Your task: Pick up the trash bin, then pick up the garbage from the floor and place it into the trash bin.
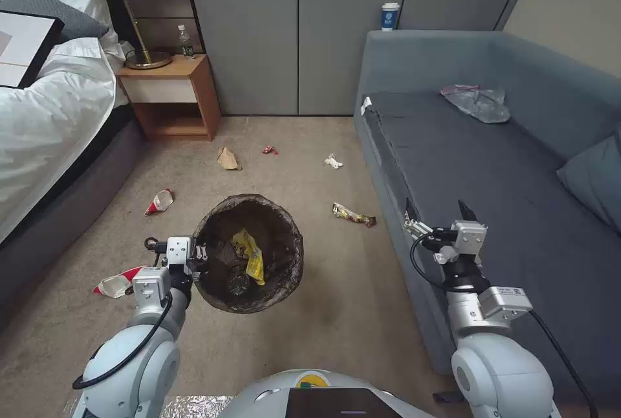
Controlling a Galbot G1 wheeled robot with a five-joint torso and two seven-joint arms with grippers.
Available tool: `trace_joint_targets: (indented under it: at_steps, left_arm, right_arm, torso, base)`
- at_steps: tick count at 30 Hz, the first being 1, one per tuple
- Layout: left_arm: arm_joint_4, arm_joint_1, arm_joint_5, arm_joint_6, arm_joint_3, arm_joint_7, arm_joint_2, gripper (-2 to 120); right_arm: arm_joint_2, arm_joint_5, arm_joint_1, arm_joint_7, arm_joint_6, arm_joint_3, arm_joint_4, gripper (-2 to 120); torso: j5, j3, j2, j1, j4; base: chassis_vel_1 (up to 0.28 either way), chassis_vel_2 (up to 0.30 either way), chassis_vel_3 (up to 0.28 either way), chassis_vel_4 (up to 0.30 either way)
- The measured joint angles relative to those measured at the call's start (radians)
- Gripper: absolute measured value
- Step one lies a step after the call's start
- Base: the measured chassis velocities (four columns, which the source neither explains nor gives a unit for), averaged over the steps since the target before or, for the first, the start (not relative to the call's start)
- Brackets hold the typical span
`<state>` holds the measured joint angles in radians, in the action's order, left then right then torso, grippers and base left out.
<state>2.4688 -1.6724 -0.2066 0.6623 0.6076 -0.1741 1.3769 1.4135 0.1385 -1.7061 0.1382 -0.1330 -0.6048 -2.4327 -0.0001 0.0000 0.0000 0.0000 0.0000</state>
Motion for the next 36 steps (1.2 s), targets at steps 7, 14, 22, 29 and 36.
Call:
trace_joint_targets:
  at_steps: [7, 14, 22, 29, 36]
  left_arm:
    - [0.002, -0.002, 0.001, -0.001, 0.003, 0.0, 0.0, 2]
    - [0.003, 0.0, 0.001, -0.001, 0.005, 0.001, 0.0, 2]
    - [-0.001, 0.002, 0.0, -0.001, 0.006, 0.001, 0.004, 2]
    - [-0.009, 0.003, 0.0, -0.001, 0.006, 0.001, 0.008, 2]
    - [-0.011, 0.005, 0.0, -0.003, 0.005, 0.001, 0.009, 2]
  right_arm:
    - [-0.003, 0.001, 0.001, 0.003, -0.001, -0.002, 0.003, 100]
    - [-0.011, 0.007, 0.0, 0.005, -0.002, -0.007, 0.007, 100]
    - [-0.01, 0.013, 0.009, 0.006, -0.003, -0.007, 0.016, 100]
    - [-0.002, 0.013, 0.008, 0.006, -0.003, -0.003, 0.022, 100]
    - [-0.002, 0.013, 0.008, 0.007, -0.004, -0.003, 0.022, 100]
  torso:
    - [0.0001, 0.0, 0.0, 0.0, 0.0]
    - [0.0001, 0.0, 0.0, 0.0, 0.0]
    - [0.0001, 0.0, 0.0, 0.0, 0.0001]
    - [0.0001, 0.0, 0.0, 0.0, 0.0001]
    - [0.0001, 0.0, 0.0, 0.0, 0.0]
  base:
    - [-0.016, 0.022, 0.024, -0.019]
    - [0.0, 0.0, 0.0, 0.0]
    - [-0.023, 0.028, 0.025, -0.028]
    - [-0.064, 0.052, 0.06, -0.053]
    - [-0.043, 0.033, 0.049, -0.033]
